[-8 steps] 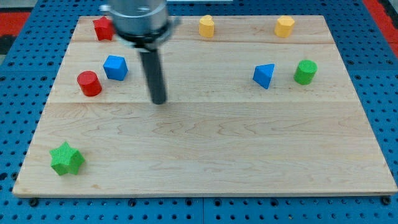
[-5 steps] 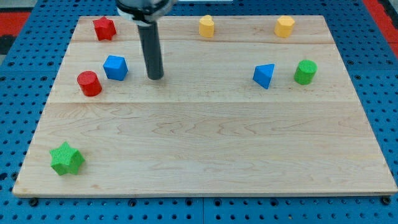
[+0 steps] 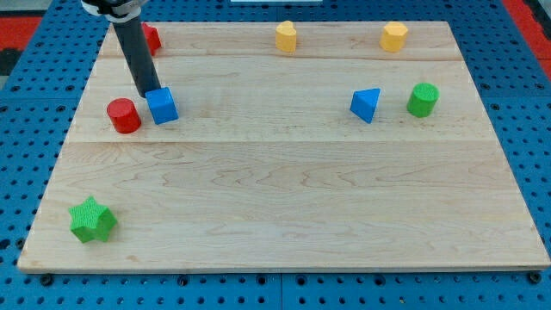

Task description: Push blue cube down towards the bottom center

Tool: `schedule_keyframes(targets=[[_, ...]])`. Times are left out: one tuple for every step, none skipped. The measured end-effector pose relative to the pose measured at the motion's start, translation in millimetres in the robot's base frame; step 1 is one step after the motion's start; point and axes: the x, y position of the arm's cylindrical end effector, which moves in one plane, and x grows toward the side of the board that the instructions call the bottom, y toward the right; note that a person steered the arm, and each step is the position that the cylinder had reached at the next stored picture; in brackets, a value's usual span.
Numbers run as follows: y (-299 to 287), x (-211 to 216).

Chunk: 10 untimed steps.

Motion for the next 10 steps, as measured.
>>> schedule_keyframes(targets=[[7,23],[55,31],[99,39],[93,67],[74,78],[79,107],[89,136],[59,160],[44,172],[84,173]])
